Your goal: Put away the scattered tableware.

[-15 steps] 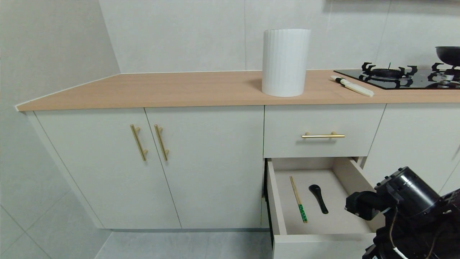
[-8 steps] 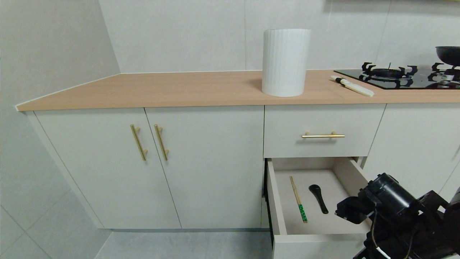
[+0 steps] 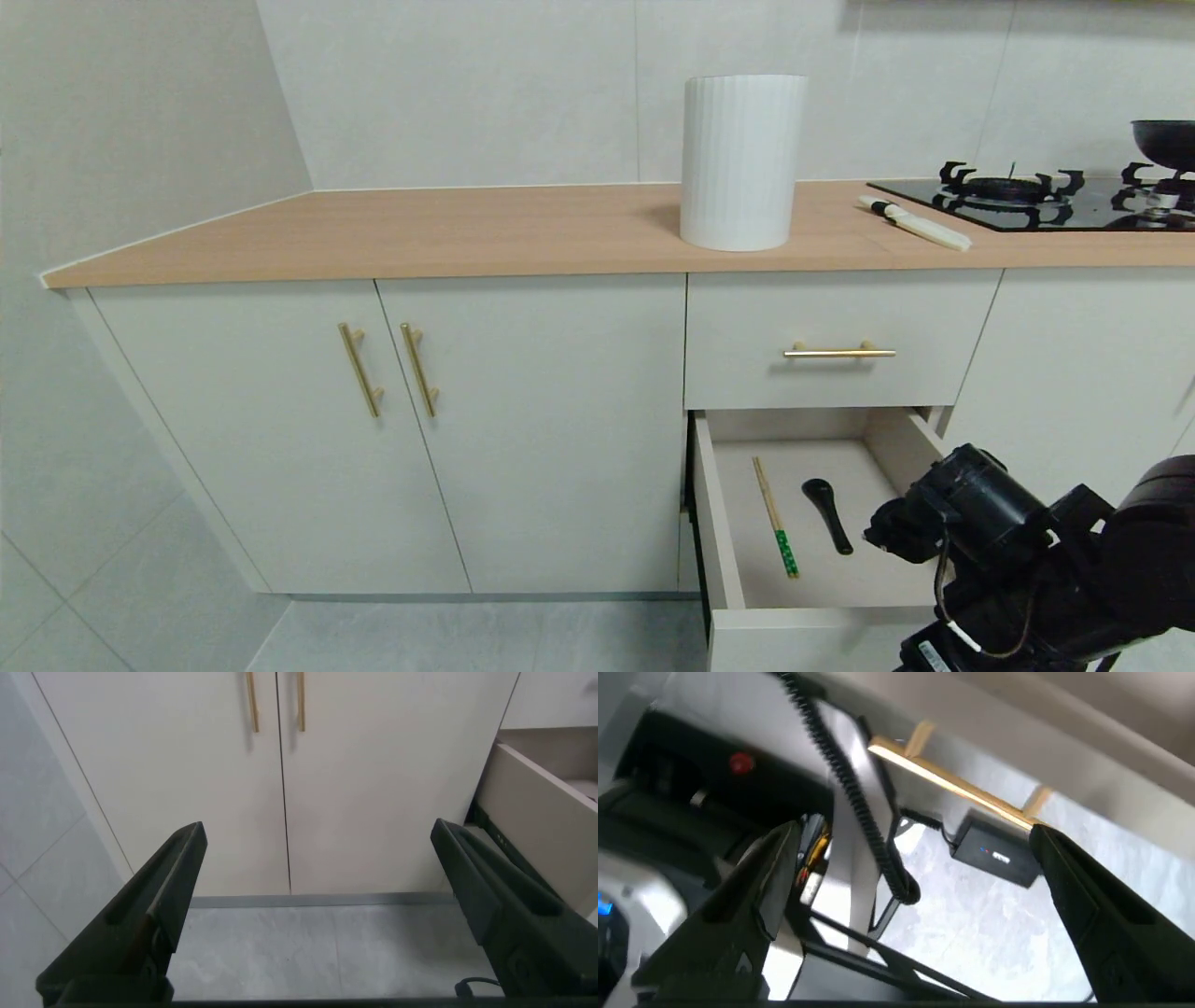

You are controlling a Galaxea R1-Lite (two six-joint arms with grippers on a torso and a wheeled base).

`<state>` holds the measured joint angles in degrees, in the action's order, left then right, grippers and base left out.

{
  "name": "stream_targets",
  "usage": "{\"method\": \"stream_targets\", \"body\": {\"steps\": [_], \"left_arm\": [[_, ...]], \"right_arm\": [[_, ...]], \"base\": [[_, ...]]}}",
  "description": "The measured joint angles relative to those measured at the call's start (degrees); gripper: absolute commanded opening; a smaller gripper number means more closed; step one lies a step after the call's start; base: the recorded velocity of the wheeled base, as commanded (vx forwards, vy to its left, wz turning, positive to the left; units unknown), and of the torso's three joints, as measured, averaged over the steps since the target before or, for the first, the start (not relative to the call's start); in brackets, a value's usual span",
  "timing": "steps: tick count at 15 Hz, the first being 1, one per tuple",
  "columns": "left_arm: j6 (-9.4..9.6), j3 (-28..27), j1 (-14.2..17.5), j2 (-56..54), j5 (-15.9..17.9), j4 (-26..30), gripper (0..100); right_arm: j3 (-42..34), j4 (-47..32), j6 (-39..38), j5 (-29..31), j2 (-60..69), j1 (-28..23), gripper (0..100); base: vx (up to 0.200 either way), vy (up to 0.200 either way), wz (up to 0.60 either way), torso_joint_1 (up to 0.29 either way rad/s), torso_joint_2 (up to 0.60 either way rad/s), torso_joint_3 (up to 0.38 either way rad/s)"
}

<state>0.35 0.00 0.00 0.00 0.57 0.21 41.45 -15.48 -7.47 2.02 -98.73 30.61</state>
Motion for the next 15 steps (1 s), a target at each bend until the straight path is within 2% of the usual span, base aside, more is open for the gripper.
{"method": "stream_targets", "body": {"steps": [3, 15], "left_arm": [[0.00, 0.0, 0.0, 0.0, 0.0, 0.0, 100], [0.00, 0.0, 0.0, 0.0, 0.0, 0.0, 100]], "right_arm": [[1.9, 0.0, -3.7, 1.5, -2.6, -0.5, 100], [7.9, 0.5, -7.9, 4.0, -7.4, -5.2, 100]], "base": [[0.000, 0.000, 0.00, 0.000, 0.00, 0.000], [0.000, 0.000, 0.00, 0.000, 0.00, 0.000]]}}
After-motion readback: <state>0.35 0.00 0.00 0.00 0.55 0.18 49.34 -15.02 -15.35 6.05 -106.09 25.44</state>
